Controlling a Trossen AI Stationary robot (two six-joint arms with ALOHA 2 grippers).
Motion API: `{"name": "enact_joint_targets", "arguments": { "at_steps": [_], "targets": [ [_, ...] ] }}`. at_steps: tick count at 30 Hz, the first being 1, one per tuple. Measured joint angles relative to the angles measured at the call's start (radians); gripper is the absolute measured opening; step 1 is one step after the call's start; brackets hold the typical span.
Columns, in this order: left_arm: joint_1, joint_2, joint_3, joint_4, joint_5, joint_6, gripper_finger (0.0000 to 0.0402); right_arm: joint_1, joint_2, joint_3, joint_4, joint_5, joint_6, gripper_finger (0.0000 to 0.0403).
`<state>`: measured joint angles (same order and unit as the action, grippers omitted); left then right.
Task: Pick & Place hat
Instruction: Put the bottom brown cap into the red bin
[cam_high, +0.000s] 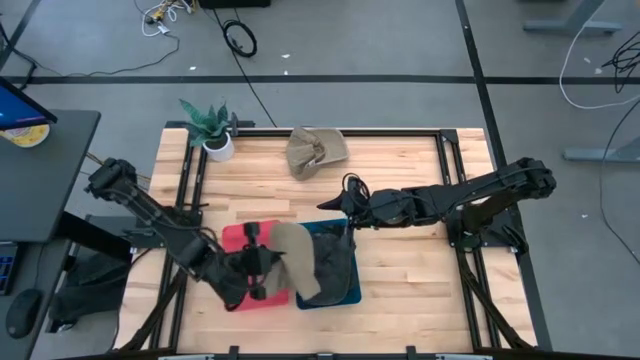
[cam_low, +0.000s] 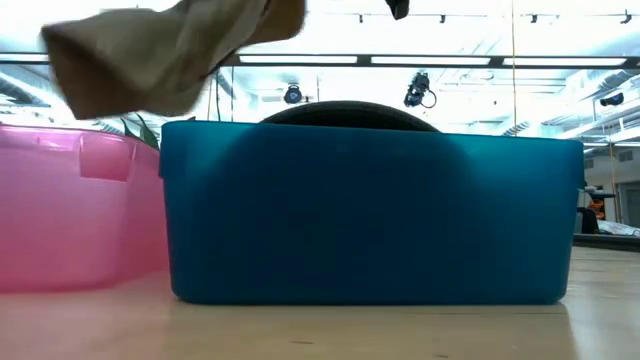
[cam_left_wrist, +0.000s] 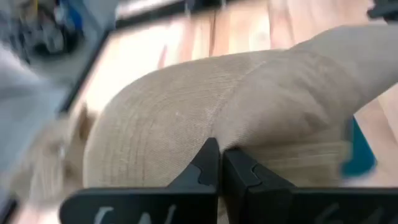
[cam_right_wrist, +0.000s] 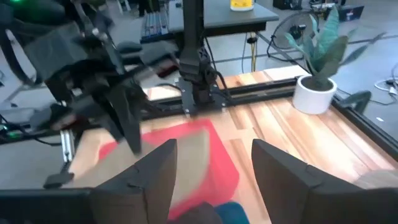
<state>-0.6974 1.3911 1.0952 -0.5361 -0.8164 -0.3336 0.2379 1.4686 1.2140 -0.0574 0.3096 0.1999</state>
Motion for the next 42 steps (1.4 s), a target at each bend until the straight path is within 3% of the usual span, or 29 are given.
{"name": "enact_joint_targets", "arguments": {
  "at_steps": [5, 14, 18, 24, 42],
  "targets": [
    [-0.053, 0.0, 0.065, -0.283, 0.043, -0.317, 0.0002, 0.001, -0.018, 0.0, -0.034, -0.002, 0.001, 0.0205],
    [-0.055, 0.002, 0.049, -0.474, 0.208, -0.628, 0.0002, 0.001, -0.019, 0.0, -0.036, 0.02, 0.027, 0.0205],
    [-0.024, 0.003, 0.004, -0.505, 0.321, -0.652, 0.0002, 0.001, -0.019, 0.0, -0.036, 0.02, 0.027, 0.0206],
    [0.033, 0.003, -0.038, -0.499, 0.409, -0.645, 0.0002, 0.001, -0.019, 0.0, -0.036, 0.023, 0.027, 0.0206],
    [0.049, 0.039, -0.043, -0.48, 0.47, -0.516, 0.0002, 0.002, -0.019, 0.0, -0.059, 0.023, 0.046, 0.0206]
  ]
}}
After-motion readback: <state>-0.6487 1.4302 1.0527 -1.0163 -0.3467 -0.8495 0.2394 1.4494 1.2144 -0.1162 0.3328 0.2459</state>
